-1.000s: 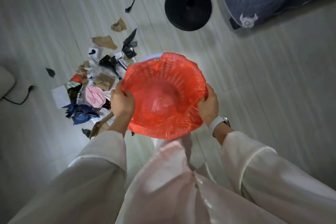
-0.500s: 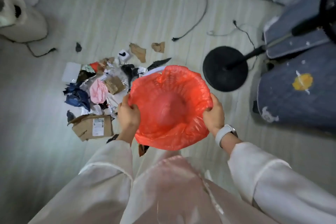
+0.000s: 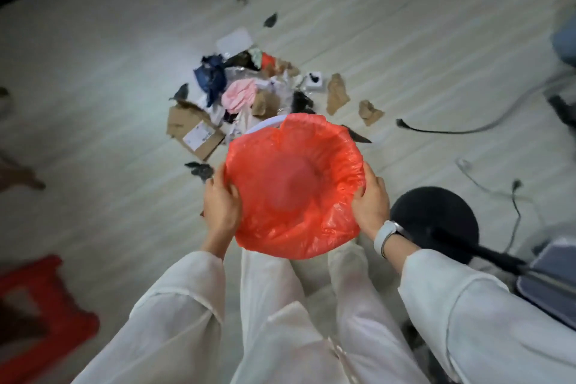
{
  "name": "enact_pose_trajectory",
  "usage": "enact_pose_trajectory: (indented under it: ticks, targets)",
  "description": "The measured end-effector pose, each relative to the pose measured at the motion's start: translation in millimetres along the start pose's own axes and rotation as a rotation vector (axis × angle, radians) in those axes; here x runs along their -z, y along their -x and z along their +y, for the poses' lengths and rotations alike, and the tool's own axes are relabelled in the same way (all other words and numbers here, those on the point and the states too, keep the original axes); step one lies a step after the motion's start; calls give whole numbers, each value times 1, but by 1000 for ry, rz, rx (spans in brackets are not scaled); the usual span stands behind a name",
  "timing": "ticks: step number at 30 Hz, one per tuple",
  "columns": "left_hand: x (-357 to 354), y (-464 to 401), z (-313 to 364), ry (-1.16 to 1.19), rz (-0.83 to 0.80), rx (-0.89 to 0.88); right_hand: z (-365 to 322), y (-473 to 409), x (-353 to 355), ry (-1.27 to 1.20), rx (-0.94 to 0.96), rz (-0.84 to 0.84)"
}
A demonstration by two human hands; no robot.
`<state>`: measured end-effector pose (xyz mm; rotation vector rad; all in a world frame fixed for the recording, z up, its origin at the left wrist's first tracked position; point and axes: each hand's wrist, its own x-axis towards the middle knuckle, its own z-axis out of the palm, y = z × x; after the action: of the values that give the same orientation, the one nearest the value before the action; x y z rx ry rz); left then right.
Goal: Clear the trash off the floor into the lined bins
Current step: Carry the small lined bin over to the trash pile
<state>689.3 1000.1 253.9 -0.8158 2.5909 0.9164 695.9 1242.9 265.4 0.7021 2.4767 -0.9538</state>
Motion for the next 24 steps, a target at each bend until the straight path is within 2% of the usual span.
enact_pose_trajectory:
  ticks: [5, 9, 16, 24]
  targets:
    - [-26, 42, -48, 41, 141, 165, 18, -11, -21, 90, 205, -142]
    - [-54, 56, -105, 38, 180, 264, 34, -18, -64, 190, 296, -240]
    - [-135, 59, -221, 88, 163, 542, 80, -33, -190, 380, 325, -348]
    - [-223, 8, -337, 147, 172, 672, 113, -73, -338, 437, 365, -357]
